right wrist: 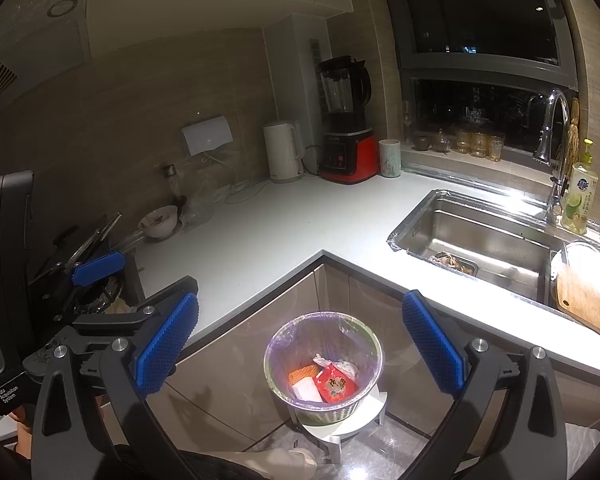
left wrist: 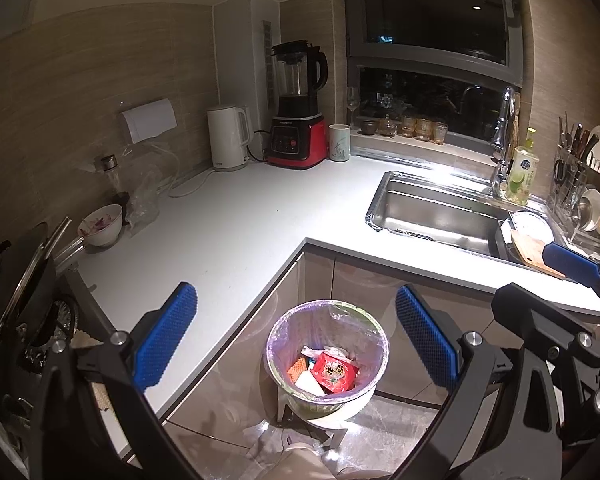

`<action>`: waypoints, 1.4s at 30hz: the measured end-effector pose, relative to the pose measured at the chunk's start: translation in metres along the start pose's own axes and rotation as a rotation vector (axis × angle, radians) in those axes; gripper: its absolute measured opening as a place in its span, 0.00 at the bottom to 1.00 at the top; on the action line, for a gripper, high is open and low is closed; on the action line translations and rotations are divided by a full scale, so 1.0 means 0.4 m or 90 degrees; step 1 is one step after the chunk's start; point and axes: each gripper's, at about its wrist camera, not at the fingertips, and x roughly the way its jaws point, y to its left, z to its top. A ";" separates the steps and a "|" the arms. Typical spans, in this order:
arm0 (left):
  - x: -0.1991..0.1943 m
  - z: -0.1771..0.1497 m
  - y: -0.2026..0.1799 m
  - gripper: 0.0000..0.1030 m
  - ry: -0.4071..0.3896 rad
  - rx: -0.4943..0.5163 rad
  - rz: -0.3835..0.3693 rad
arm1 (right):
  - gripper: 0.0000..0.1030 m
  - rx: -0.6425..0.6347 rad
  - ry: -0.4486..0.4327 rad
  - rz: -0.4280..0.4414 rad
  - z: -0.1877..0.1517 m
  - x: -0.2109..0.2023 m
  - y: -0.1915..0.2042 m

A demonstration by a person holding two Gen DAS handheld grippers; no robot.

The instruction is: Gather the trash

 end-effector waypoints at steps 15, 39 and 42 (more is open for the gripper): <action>-0.002 0.000 0.000 0.92 -0.004 0.000 0.011 | 0.98 -0.008 -0.001 -0.009 -0.006 0.005 0.011; 0.006 0.000 0.000 0.92 -0.001 0.011 0.002 | 0.98 -0.013 0.004 -0.016 -0.012 0.007 -0.002; 0.011 -0.001 0.001 0.92 0.001 0.003 0.002 | 0.98 -0.008 0.006 -0.015 -0.010 0.010 -0.005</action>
